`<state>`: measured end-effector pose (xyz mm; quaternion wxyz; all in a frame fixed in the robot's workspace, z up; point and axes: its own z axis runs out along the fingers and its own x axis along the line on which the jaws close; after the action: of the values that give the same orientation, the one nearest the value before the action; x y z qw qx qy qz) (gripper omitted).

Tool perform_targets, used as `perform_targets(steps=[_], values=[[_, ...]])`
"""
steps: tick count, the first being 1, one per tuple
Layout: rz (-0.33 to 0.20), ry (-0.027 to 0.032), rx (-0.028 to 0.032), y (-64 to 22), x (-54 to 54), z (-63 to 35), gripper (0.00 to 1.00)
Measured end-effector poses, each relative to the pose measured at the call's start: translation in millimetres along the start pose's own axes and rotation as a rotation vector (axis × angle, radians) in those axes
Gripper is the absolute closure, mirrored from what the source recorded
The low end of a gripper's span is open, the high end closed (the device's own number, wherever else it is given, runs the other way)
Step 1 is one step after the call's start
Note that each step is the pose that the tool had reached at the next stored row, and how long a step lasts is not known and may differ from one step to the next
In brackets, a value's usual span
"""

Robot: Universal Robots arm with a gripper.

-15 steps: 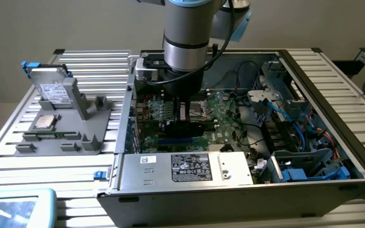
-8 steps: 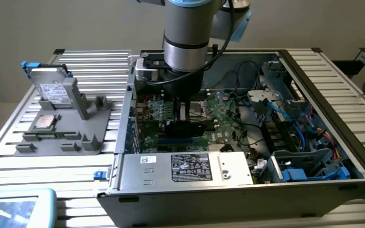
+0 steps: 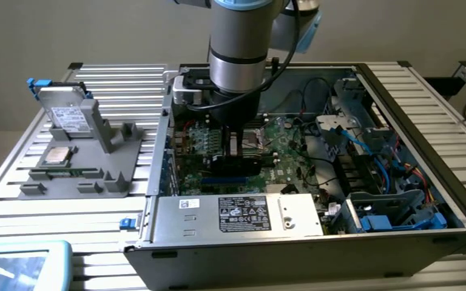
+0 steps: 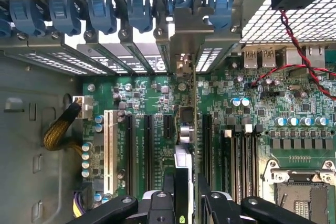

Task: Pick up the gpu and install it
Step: 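Insert the gpu into the slot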

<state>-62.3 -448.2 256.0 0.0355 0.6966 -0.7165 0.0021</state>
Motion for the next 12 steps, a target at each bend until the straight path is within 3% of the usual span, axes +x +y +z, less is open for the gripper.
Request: perform_targets(steps=[12], values=[[0.0,0.0033,0.0001,-0.1,0.3,0.7,0.73]])
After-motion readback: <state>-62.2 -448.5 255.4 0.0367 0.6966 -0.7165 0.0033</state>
